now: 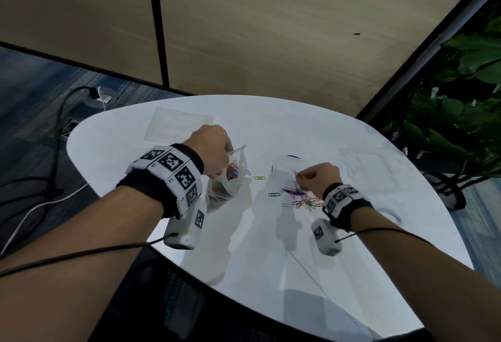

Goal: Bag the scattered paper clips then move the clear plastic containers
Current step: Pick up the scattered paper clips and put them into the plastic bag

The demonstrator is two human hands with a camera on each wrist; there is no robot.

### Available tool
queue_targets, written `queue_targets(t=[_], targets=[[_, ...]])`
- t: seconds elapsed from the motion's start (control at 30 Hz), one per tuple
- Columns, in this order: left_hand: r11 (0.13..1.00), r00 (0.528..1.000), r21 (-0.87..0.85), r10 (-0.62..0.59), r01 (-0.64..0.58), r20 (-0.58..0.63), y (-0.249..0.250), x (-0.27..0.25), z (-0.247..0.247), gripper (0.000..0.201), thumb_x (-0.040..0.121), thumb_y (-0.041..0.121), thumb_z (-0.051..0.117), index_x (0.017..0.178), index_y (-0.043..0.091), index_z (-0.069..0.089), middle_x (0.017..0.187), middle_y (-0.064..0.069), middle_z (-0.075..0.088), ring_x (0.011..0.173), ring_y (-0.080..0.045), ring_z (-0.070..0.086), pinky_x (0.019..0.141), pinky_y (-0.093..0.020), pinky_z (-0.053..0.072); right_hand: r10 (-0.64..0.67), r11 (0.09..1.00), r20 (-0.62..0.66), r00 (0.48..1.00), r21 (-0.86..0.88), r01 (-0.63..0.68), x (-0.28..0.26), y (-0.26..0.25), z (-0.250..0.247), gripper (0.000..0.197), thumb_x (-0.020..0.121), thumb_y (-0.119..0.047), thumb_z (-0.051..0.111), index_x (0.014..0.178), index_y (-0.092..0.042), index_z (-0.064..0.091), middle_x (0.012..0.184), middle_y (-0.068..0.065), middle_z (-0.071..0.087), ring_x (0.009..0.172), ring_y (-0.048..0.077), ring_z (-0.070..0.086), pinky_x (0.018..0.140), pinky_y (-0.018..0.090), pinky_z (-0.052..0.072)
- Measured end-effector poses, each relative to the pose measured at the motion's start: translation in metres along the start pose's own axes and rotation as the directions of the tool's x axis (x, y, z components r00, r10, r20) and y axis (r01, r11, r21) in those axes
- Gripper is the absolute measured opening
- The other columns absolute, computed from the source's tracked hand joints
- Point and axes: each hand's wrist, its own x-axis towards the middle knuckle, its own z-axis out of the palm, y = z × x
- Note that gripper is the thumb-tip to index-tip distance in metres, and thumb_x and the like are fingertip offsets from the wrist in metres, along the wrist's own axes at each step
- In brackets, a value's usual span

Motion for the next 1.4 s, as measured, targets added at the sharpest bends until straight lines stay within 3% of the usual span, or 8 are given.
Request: queue_targets(t=[0.13,0.33,0.53,0.7,0.9,1.03,1.17,1.4], targets=[[1.0,1.0,-0.024,-0.015,0.014,-0.01,0.0,0.001,-0.001,0.027,0.095,0.0,0.05,0.107,0.006,0.074,0.071,-0.014,0.074,0.061,-0.025,0.075,0.066,-0.038,0.065,-0.01,0.724,0.179,0.984,0.68,-0.116,-0.016,-0.055,-0.009,0.015,0.078,-0.001,0.077,0.093,0.0,0.074,0.096,0.019,0.071,0.083,0.027,0.071,0.086,0.032,0.058],[0.997,0.999,-0.081,-0.02,0.018,-0.027,0.0,0.002,0.002,0.023,0.096,0.002,0.052,0.108,0.005,0.072,0.07,-0.013,0.073,0.06,-0.025,0.074,0.069,-0.039,0.065,-0.22,0.537,0.362,0.906,0.82,-0.198,-0.056,-0.126,0.009,0.02,0.083,0.005,0.069,0.103,0.01,0.068,0.085,0.012,0.072,0.073,0.019,0.071,0.079,0.024,0.059],[0.994,0.997,-0.113,-0.014,0.006,-0.071,0.0,0.0,0.002,0.024,0.094,0.0,0.054,0.107,0.006,0.073,0.077,-0.012,0.073,0.066,-0.026,0.076,0.073,-0.041,0.065,-0.328,0.91,0.18,0.927,0.325,0.258,-0.062,-0.133,0.041,0.015,0.082,-0.01,0.07,0.094,-0.013,0.078,0.089,0.0,0.075,0.082,0.012,0.069,0.081,0.018,0.054],[0.994,0.998,-0.105,0.016,-0.022,-0.055,0.002,-0.001,0.003,0.03,0.091,-0.004,0.052,0.108,0.006,0.074,0.077,-0.011,0.073,0.066,-0.025,0.076,0.073,-0.04,0.065,-0.473,0.825,0.221,0.853,-0.229,0.516,-0.063,-0.144,0.04,0.021,0.086,-0.019,0.057,0.092,-0.02,0.077,0.083,0.009,0.068,0.076,0.022,0.054,0.072,0.03,0.049],[0.995,0.998,-0.093,0.015,-0.02,-0.063,0.002,-0.001,0.002,0.031,0.09,-0.006,0.05,0.105,0.006,0.075,0.083,-0.015,0.074,0.064,-0.026,0.076,0.071,-0.04,0.065,-0.518,0.684,0.331,0.789,-0.393,0.614,-0.073,-0.153,0.035,0.027,0.092,-0.019,0.047,0.104,-0.014,0.072,0.102,0.013,0.064,0.091,0.029,0.061,0.073,0.031,0.047],[0.996,0.997,-0.09,-0.011,0.004,-0.082,-0.001,-0.001,-0.002,0.028,0.091,-0.003,0.052,0.106,0.006,0.073,0.081,-0.013,0.074,0.064,-0.026,0.076,0.071,-0.04,0.065,-0.634,0.76,0.164,0.756,-0.053,0.648,-0.072,-0.144,0.022,0.031,0.084,-0.002,0.05,0.094,-0.012,0.077,0.089,0.005,0.074,0.081,0.021,0.068,0.077,0.027,0.052],[0.999,0.994,-0.044,-0.036,0.031,-0.102,-0.005,-0.005,-0.011,0.027,0.093,-0.002,0.052,0.106,0.006,0.074,0.089,-0.014,0.075,0.07,-0.027,0.077,0.072,-0.041,0.065,-0.399,0.907,-0.078,0.914,0.111,0.406,-0.032,-0.105,-0.002,0.033,0.087,0.002,0.049,0.097,-0.012,0.077,0.097,0.007,0.075,0.09,0.022,0.072,0.093,0.032,0.055],[0.995,0.991,-0.061,-0.088,0.082,-0.103,-0.024,-0.005,-0.02,0.022,0.094,0.001,0.056,0.104,0.008,0.074,0.079,-0.014,0.074,0.069,-0.028,0.076,0.07,-0.042,0.065,0.136,0.923,0.249,0.959,-0.382,-0.032,0.023,-0.001,0.035,0.063,0.098,-0.048,0.035,0.145,-0.006,0.032,0.152,0.023,0.03,0.136,0.037,0.037,0.109,0.041,0.032]])
